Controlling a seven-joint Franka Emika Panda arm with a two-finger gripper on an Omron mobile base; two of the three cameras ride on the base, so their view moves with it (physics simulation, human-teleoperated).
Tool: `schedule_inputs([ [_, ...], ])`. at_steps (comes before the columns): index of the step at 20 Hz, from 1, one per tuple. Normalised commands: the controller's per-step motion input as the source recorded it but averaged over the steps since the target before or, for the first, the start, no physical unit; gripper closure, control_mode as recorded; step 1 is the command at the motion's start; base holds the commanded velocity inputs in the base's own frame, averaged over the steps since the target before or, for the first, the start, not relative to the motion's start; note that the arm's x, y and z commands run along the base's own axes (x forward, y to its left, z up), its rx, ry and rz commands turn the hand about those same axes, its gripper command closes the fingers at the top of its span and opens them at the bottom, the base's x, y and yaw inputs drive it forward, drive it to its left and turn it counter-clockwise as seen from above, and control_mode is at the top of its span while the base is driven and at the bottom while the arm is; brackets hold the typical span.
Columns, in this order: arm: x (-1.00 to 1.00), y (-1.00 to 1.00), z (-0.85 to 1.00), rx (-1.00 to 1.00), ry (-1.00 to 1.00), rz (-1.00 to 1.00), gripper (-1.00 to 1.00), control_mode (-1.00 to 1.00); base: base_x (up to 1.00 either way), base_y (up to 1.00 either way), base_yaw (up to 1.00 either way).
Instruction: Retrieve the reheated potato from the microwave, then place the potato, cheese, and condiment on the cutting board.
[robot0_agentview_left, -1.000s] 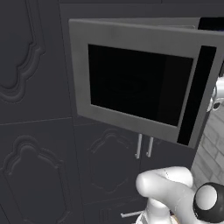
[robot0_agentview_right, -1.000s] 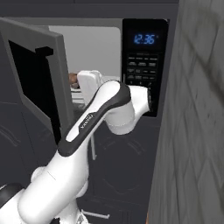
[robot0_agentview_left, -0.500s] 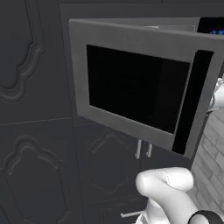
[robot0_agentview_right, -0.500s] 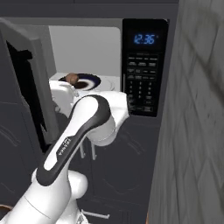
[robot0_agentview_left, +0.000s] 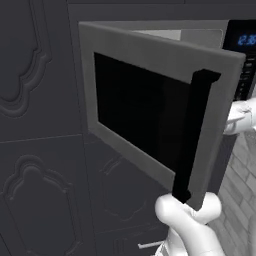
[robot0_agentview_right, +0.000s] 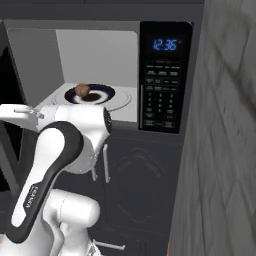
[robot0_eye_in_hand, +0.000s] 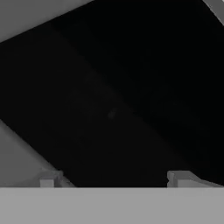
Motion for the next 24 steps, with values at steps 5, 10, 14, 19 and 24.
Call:
schedule_inputs([
  [5, -0.53, 0.91, 0.18, 0.0, -0.24, 0.07, -1.0, -1.0, 0.0, 0.0, 0.0],
  [10, -0.41, 0.78, 0.16, 0.0, -0.21, 0.04, -1.0, -1.0, 0.0, 0.0, 0.0],
  [14, -0.15, 0.42, 0.1, 0.0, -0.16, 0.0, -1.0, -1.0, 0.0, 0.0, 0.0],
  [19, 0.06, -0.28, 0.08, 0.0, -0.04, -0.01, -1.0, -1.0, 0.0, 0.0, 0.0],
  [24, 0.11, -0.93, 0.13, -0.06, 0.0, -0.16, -1.0, -1.0, 0.0, 0.0, 0.0],
])
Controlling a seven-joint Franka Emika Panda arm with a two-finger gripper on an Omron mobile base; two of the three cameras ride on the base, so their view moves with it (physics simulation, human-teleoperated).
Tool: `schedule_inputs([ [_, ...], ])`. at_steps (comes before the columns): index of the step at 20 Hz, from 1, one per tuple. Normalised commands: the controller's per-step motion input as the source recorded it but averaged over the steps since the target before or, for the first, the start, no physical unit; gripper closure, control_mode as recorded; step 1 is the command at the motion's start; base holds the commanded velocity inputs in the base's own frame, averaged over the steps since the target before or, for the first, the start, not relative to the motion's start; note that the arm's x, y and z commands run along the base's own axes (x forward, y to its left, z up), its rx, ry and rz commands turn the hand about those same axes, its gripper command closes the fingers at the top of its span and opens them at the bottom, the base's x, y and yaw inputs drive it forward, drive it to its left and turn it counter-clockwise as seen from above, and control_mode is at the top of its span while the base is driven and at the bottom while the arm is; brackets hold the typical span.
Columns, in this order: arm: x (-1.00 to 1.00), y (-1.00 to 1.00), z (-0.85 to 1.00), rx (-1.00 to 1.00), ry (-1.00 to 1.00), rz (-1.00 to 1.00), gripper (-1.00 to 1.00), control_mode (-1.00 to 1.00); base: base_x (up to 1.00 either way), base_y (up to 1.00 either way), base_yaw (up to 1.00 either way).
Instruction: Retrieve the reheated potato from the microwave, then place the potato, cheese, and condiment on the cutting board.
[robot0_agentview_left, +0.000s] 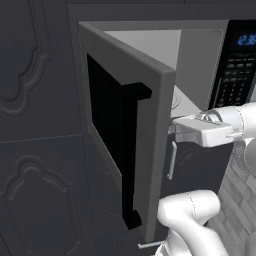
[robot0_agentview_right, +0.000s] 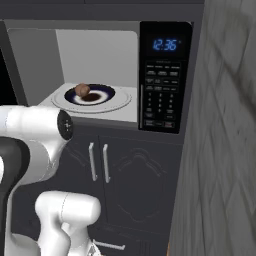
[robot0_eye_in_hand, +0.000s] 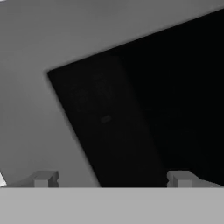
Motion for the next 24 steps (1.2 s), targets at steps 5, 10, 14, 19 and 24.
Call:
schedule_inputs([
  [5, 0.42, -0.93, 0.12, -0.09, 0.02, -0.31, -1.0, -1.0, 0.0, 0.0, 0.0],
  [10, 0.96, -0.57, 0.02, -0.2, 0.14, -0.4, -1.0, -1.0, 0.0, 0.0, 0.0],
  [14, 1.0, -0.3, 0.0, -0.26, 0.13, -0.37, -1.0, -1.0, 0.0, 0.0, 0.0],
  [19, 0.84, -0.04, -0.03, -0.29, 0.06, -0.33, -1.0, -1.0, 0.0, 0.0, 0.0],
  [24, 0.81, 0.0, -0.07, -0.23, 0.09, -0.24, -1.0, -1.0, 0.0, 0.0, 0.0],
])
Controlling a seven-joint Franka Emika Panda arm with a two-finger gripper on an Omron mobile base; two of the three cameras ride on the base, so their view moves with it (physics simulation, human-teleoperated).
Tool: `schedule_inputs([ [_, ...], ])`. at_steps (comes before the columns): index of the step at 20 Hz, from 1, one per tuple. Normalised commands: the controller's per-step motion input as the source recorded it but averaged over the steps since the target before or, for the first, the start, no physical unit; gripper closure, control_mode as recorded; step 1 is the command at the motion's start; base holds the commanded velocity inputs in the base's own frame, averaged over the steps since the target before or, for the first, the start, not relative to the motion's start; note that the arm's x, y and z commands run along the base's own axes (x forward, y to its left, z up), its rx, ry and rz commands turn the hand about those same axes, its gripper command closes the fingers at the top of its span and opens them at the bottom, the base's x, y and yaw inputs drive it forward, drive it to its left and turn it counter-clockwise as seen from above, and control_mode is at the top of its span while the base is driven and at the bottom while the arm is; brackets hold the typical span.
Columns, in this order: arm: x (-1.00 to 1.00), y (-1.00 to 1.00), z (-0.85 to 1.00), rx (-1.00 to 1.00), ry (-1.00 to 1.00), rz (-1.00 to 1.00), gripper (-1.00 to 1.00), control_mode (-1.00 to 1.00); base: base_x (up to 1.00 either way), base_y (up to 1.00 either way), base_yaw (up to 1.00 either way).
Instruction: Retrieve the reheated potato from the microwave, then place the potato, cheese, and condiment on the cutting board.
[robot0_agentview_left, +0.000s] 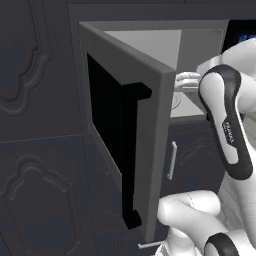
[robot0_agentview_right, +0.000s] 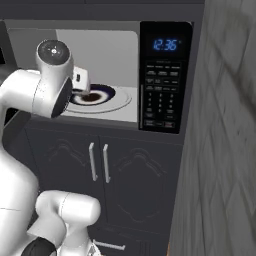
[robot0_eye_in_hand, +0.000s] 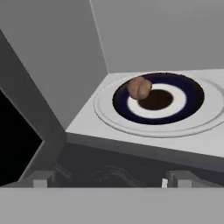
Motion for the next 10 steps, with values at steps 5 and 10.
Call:
schedule_inputs([
  [5, 0.62, 0.0, -0.36, -0.13, 0.1, -0.13, -1.0, -1.0, 0.0, 0.0, 0.0],
  [10, 0.5, 0.0, -0.36, -0.06, 0.03, -0.01, -1.0, -1.0, 0.0, 0.0, 0.0],
])
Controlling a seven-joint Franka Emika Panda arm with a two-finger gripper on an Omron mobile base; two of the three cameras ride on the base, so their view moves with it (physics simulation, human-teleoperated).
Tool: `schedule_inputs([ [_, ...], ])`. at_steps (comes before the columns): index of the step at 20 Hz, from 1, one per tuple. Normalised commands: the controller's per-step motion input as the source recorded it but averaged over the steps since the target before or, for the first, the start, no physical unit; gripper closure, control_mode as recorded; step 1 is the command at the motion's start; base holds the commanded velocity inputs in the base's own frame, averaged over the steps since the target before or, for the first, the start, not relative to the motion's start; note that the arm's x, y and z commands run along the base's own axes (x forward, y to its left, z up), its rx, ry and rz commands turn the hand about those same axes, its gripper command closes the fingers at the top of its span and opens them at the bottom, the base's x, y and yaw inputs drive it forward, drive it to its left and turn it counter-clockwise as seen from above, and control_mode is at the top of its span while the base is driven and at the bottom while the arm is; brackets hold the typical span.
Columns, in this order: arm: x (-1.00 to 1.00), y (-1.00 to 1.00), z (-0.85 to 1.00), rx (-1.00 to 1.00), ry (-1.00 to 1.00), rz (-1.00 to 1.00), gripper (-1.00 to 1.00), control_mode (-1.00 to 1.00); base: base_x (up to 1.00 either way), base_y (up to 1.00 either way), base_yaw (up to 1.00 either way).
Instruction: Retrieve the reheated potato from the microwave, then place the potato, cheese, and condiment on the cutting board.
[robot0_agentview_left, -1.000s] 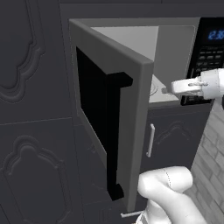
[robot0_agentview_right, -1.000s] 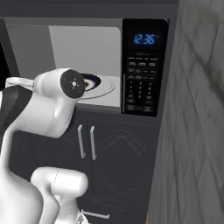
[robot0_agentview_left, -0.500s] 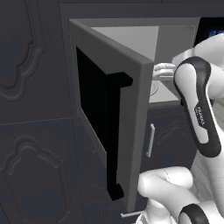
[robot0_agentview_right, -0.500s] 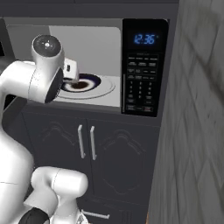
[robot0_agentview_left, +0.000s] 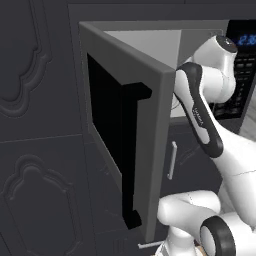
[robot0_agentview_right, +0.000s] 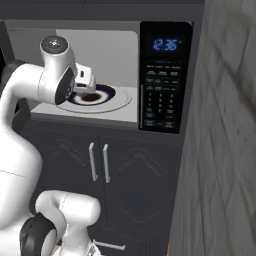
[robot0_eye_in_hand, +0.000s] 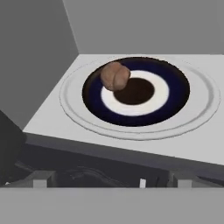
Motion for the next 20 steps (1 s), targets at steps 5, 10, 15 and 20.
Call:
schedule_inputs([
  [5, 0.52, 0.09, -0.33, 0.0, 0.01, 0.0, -1.0, -1.0, 0.0, 0.0, 0.0],
  [10, 0.52, 0.33, -0.32, 0.0, 0.0, 0.01, -1.0, -1.0, 0.0, 0.0, 0.0],
  [15, 0.54, 0.28, -0.09, 0.0, 0.0, 0.0, -1.0, -1.0, 0.0, 0.0, 0.0],
  [20, 0.53, 0.1, 0.0, 0.0, 0.0, 0.0, -1.0, -1.0, 0.0, 0.0, 0.0],
])
